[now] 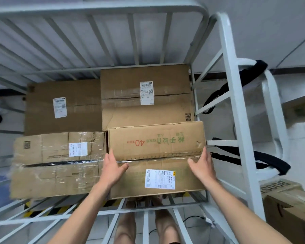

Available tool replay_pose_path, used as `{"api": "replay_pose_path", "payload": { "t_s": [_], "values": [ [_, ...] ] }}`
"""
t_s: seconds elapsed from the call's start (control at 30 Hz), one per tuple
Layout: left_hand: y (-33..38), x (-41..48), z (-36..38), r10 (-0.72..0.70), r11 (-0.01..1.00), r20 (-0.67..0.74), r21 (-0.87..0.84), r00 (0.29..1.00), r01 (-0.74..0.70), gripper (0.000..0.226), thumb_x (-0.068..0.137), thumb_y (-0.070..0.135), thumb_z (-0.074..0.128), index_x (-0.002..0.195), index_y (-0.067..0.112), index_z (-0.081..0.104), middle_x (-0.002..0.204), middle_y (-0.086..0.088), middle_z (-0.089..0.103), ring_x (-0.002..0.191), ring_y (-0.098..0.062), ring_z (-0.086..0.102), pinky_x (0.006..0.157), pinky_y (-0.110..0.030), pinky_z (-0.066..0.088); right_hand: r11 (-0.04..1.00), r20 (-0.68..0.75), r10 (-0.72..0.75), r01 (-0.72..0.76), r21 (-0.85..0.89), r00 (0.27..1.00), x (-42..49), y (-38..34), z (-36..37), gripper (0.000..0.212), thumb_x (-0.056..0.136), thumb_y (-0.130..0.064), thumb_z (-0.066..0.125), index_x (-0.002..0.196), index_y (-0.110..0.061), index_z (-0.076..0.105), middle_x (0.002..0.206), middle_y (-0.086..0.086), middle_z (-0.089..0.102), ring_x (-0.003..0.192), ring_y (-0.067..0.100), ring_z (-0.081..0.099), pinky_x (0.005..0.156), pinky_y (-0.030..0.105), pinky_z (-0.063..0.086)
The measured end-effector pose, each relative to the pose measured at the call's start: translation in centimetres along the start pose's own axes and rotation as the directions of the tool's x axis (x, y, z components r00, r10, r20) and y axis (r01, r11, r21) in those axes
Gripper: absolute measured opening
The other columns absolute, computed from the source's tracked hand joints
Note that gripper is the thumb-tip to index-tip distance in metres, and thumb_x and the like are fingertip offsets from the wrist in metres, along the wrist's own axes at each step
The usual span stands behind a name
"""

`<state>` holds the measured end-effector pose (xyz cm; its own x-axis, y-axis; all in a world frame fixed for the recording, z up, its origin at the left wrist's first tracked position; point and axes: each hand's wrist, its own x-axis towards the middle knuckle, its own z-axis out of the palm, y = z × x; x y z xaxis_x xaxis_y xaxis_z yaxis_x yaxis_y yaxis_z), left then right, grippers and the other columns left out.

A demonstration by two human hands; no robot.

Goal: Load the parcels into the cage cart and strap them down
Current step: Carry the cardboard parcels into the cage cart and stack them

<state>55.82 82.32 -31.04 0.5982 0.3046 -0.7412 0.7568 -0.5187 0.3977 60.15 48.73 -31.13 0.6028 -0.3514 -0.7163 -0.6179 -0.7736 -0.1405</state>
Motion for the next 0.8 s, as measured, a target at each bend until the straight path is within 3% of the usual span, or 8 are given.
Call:
{"api": "replay_pose_path", "payload": {
  "t_s": [0.13, 0.3, 0.43, 0.6, 0.8],
  "values": [
    [5.3, -6.4, -1.8, 0.192, 0.969, 0.047, 0.148, 0.980, -0.197, 0.094, 0.090, 0.038, 0.069, 0.159, 0.014, 0.011, 0.165, -0.008, 0.017, 0.152, -0.023, 0.018, 0.123, -0.043, 0.018, 0.993, 0.029, -0.121, 0.121, 0.010, 0.992, -6.6, -2.8, -1.4, 0.096, 0.093, -0.051, 0.057, 0.160, -0.024, -0.007, 0.168, 0.005, -0.009, 0.154, 0.030, 0.000, 0.122, 0.051, 0.012],
    [10.1, -14.3, -2.5, 0.380, 0.876, 0.114, 0.274, 0.918, -0.397, 0.089, 0.092, 0.045, 0.062, 0.159, 0.023, 0.009, 0.167, -0.002, 0.010, 0.154, -0.020, 0.009, 0.123, -0.051, 0.016, 0.977, -0.038, -0.213, 0.212, -0.013, 0.976, -15.3, -4.0, -3.8, 0.093, 0.093, -0.059, 0.049, 0.160, -0.025, -0.007, 0.167, 0.008, -0.008, 0.154, 0.030, 0.003, 0.124, 0.048, 0.013],
    [12.4, -19.9, -1.7, 0.498, 0.763, 0.201, 0.361, 0.844, -0.536, 0.086, 0.092, 0.048, 0.061, 0.159, 0.032, 0.009, 0.167, -0.008, 0.009, 0.154, -0.026, 0.003, 0.121, -0.057, 0.016, 0.971, -0.160, -0.234, 0.240, 0.016, 0.959, -21.9, -2.6, -5.8, 0.092, 0.094, -0.060, 0.048, 0.159, -0.026, -0.006, 0.167, 0.009, -0.009, 0.154, 0.029, 0.001, 0.124, 0.049, 0.010],
    [14.7, -26.8, 1.9, 0.602, 0.601, 0.382, 0.361, 0.701, -0.713, 0.077, 0.092, 0.046, 0.059, 0.157, 0.037, 0.019, 0.165, -0.014, 0.014, 0.154, -0.031, 0.007, 0.120, -0.056, 0.018, 0.983, -0.312, -0.140, 0.170, 0.070, 0.940, -28.9, 4.0, -8.3, 0.087, 0.095, -0.055, 0.047, 0.160, -0.024, -0.003, 0.168, 0.009, -0.005, 0.154, 0.029, 0.001, 0.124, 0.050, 0.006],
    [18.2, -35.9, 9.6, 0.668, 0.336, 0.577, 0.330, 0.470, -0.882, 0.085, 0.080, 0.056, 0.050, 0.157, 0.036, 0.020, 0.164, -0.014, 0.017, 0.152, -0.029, 0.011, 0.119, -0.053, 0.022, 0.964, -0.418, 0.190, -0.087, 0.253, 0.888, -34.7, 17.3, -10.4, 0.083, 0.095, -0.054, 0.047, 0.160, -0.023, 0.005, 0.168, 0.009, 0.005, 0.154, 0.030, 0.006, 0.122, 0.056, 0.008]
  ]
}}
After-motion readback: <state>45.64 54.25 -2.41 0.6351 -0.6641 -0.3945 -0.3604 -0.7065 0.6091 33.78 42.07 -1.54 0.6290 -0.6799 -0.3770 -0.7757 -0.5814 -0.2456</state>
